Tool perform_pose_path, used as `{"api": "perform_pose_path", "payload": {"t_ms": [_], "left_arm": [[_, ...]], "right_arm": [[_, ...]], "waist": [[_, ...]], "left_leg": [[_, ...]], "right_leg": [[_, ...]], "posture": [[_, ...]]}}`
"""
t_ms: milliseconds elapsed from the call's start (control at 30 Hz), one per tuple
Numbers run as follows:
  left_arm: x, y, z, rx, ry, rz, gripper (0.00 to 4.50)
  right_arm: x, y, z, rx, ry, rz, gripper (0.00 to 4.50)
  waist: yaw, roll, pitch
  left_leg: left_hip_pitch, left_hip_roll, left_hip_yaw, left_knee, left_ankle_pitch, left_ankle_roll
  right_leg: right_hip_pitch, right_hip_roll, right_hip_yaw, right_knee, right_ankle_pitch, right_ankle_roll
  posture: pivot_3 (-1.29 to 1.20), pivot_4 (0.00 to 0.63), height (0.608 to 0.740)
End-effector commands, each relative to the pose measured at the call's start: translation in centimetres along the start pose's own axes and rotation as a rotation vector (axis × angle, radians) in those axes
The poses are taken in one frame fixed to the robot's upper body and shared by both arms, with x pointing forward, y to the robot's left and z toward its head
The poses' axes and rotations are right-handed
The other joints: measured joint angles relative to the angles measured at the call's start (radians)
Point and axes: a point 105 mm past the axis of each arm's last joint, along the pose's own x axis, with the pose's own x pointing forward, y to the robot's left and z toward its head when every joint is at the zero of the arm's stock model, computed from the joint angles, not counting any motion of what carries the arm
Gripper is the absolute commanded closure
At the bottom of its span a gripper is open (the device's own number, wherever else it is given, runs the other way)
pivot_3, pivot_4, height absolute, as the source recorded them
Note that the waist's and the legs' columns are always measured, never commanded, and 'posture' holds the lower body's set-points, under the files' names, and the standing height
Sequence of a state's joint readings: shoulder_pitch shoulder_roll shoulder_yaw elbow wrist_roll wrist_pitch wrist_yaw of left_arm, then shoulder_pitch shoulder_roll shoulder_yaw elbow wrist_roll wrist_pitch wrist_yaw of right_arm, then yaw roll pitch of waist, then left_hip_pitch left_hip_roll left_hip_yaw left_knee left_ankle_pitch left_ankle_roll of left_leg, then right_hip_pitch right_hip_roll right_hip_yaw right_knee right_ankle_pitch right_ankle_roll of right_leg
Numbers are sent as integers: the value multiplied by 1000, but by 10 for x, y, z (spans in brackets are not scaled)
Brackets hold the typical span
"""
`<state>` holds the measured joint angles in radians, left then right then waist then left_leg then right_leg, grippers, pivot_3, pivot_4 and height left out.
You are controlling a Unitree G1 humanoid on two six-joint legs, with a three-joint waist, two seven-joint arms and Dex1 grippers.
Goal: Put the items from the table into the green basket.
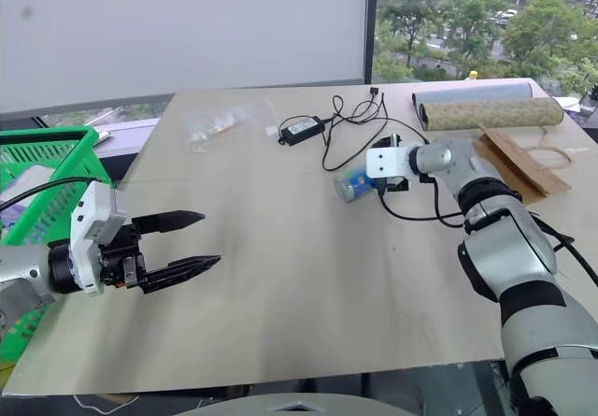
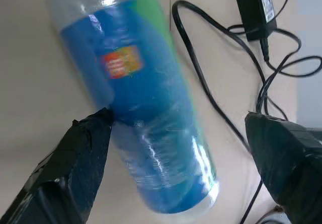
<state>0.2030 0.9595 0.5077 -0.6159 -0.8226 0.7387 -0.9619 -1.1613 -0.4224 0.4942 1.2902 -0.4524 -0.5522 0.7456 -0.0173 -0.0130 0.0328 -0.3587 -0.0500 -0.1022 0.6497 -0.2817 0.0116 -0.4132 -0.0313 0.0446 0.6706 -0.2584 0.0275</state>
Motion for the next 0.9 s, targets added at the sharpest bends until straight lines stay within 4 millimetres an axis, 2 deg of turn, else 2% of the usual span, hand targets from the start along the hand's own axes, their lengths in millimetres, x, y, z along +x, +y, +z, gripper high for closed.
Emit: {"api": "perform_pose_path", "payload": {"t_ms": [33, 233, 367, 433, 600, 900], "left_arm": [[3, -7, 9, 47, -5, -9, 20], [6, -10, 6, 41, 14, -2, 20], [8, -10, 5, 43, 13, 1, 0], [8, -11, 5, 45, 12, 3, 0], [10, -13, 5, 51, 9, 11, 0], [13, -16, 4, 46, 2, 16, 0]], "right_arm": [[3, 2, -1, 0, 41, 47, 0], [13, 15, 3, 149, 59, 146, 0], [17, 11, 4, 146, 102, 130, 1161], [20, 8, 5, 135, 118, 111, 2283], [24, 3, 9, 99, 137, 72, 4374], [24, 6, 14, 96, 94, 102, 4374]], "waist": [[6, 0, 0], [8, 0, -1], [8, 0, -1], [8, 0, -1], [9, 0, -2], [10, 0, -2]], "left_leg": [[0, 0, 0, 0, 0, 0], [2, 0, 0, 0, 0, 0], [7, 0, 1, -1, 0, 0], [10, 0, 1, -2, 0, 0], [17, 1, 2, -4, 0, -1], [18, 1, 2, -4, 1, -2]], "right_leg": [[0, 0, 0, 0, 0, 0], [1, 0, 0, 0, 0, 0], [5, 1, 1, 1, 0, 0], [8, 2, 1, 1, -1, -1], [12, 3, 1, 3, -1, -2], [12, 3, 2, 7, -2, -3]], "posture": [[144, 0, 740], [154, 0, 740], [165, 0, 740], [169, 0, 740], [181, 0, 740], [185, 0, 740]]}}
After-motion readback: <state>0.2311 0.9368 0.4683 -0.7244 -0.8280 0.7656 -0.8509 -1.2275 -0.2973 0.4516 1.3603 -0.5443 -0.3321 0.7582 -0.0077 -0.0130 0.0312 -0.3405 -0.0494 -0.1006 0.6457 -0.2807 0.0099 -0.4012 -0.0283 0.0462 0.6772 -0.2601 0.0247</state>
